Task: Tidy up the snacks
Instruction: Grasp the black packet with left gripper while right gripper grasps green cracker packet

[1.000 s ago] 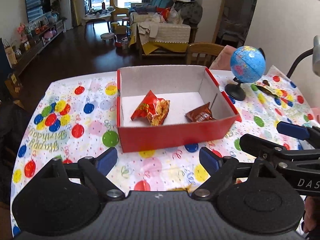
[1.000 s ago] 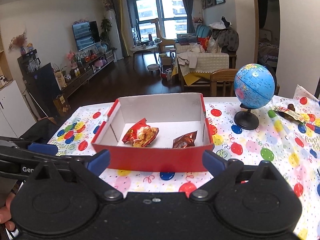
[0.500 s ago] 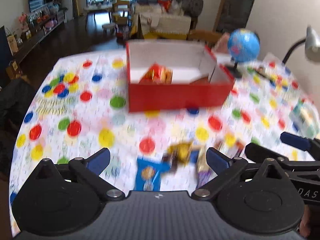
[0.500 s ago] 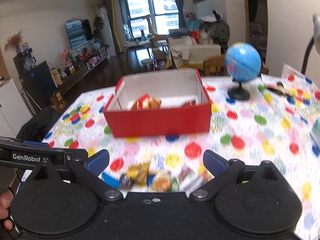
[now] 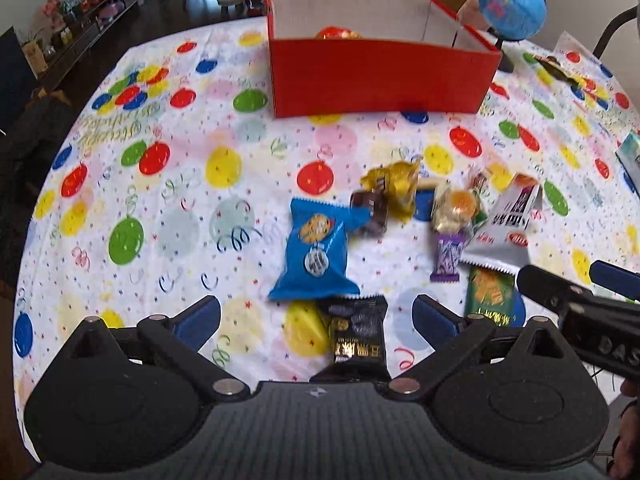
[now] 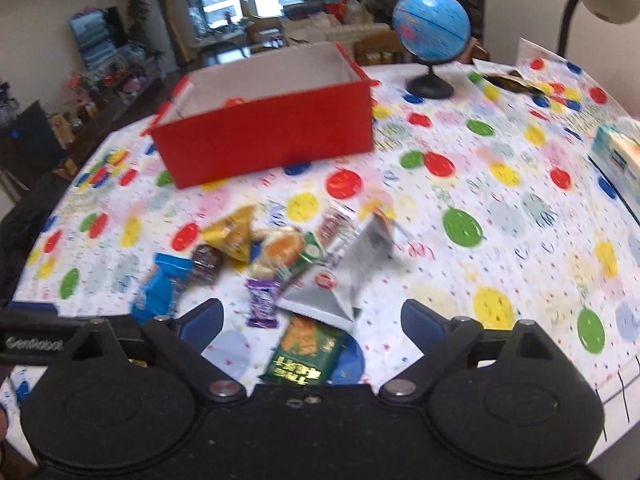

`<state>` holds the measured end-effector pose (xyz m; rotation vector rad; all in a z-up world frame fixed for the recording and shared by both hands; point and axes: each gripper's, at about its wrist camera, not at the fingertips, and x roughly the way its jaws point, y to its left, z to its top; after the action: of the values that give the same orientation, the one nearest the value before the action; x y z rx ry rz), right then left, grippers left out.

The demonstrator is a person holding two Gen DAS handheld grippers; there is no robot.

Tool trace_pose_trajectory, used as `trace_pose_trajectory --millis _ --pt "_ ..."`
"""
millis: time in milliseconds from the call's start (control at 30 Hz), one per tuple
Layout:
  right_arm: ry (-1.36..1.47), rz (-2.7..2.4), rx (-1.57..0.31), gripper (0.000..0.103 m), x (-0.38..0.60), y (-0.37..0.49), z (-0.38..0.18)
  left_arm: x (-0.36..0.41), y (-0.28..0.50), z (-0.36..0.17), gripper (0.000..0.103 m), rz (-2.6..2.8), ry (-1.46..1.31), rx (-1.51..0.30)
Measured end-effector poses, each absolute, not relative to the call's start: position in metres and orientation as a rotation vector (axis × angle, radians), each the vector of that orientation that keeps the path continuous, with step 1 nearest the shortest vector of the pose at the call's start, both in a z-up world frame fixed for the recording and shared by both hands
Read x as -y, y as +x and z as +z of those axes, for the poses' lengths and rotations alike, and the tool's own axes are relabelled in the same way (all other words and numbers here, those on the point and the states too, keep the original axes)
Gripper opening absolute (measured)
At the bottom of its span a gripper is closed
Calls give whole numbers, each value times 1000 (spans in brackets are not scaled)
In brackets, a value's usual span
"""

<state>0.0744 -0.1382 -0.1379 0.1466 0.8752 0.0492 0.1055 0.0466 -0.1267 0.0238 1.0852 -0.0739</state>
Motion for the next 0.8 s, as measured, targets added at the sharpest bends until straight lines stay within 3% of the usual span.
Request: trace_pose_trajectory --millis 800 --pt "91 -21 -1034 69 108 99 -188 -35 111 -186 102 -122 55 -1231"
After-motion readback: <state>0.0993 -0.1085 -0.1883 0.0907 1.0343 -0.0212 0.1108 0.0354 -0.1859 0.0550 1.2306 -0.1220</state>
